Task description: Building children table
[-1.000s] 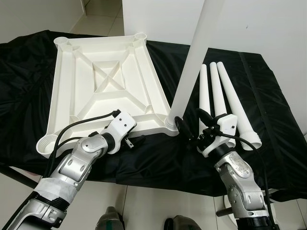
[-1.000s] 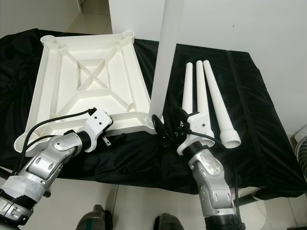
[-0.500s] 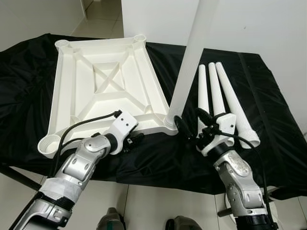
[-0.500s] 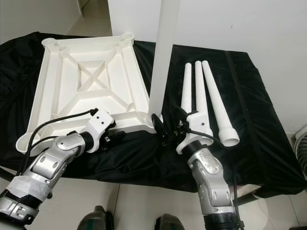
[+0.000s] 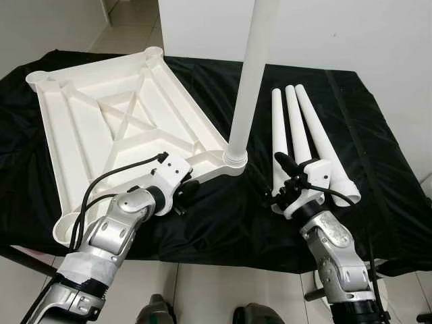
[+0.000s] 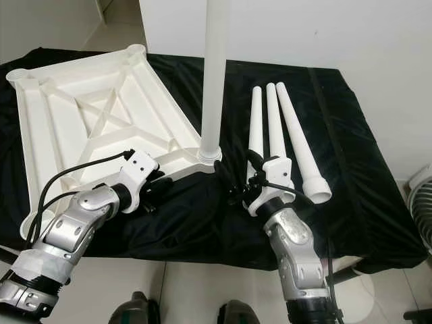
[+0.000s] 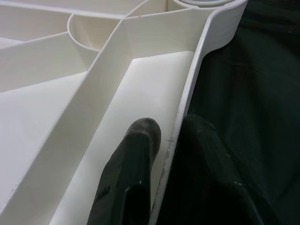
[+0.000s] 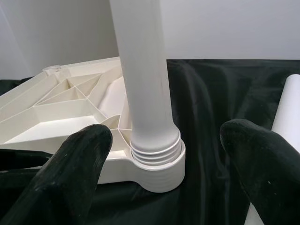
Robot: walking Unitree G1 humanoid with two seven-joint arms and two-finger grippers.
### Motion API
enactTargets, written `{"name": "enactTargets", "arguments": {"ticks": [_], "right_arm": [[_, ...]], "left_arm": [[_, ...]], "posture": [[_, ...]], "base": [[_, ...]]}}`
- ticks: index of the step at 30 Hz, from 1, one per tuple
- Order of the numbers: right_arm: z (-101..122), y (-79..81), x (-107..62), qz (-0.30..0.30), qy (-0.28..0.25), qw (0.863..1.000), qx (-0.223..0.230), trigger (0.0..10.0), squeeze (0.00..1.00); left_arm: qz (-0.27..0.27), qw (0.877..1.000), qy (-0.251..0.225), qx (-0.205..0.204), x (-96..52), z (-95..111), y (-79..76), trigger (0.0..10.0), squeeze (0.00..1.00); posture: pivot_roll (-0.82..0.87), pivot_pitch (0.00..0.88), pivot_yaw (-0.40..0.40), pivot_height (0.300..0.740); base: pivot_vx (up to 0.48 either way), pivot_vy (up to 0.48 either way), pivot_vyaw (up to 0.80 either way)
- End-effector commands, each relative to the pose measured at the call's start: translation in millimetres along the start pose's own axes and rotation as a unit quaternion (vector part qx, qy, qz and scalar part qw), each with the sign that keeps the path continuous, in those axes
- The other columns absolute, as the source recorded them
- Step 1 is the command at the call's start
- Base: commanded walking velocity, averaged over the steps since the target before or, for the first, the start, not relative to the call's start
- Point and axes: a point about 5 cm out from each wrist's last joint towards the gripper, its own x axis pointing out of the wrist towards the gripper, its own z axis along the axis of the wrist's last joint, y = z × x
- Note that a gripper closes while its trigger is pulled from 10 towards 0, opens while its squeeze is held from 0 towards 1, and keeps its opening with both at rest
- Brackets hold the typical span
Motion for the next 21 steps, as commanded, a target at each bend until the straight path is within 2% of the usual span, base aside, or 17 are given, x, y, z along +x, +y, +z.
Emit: {"name": "enactTargets", "arguments": {"ticks": [1,13,15,21], "right_arm": [[-0.3,-0.5,1.7,-0.002,-0.002,1.000,-0.003,10.0,0.00],[2.4,-0.3,6.4,-0.013,-0.011,1.000,-0.002,10.0,0.00],[3.6,1.3,8.4,-0.017,-0.015,1.000,-0.002,10.0,0.00],[4.4,3.4,11.1,-0.023,-0.019,1.000,0.002,10.0,0.00]], "left_arm": [[0.094,0.994,0.050,-0.014,-2.8,-20.5,11.9,0.0,0.00],[0.144,0.989,0.019,-0.038,14.6,-1.8,17.2,0.0,0.00],[0.152,0.987,0.001,-0.045,25.8,12.1,16.4,0.0,0.00],[0.139,0.989,-0.019,-0.046,41.6,29.4,7.3,0.0,0.00]], "posture": [[0.00,0.031,0.011,0.740],[-0.01,0.043,0.009,0.740],[-0.01,0.052,0.008,0.740],[-0.02,0.061,0.012,0.740]], "base": [[0.000,0.000,0.00],[0.000,0.000,0.00],[0.000,0.000,0.00],[0.000,0.000,0.00]]}}
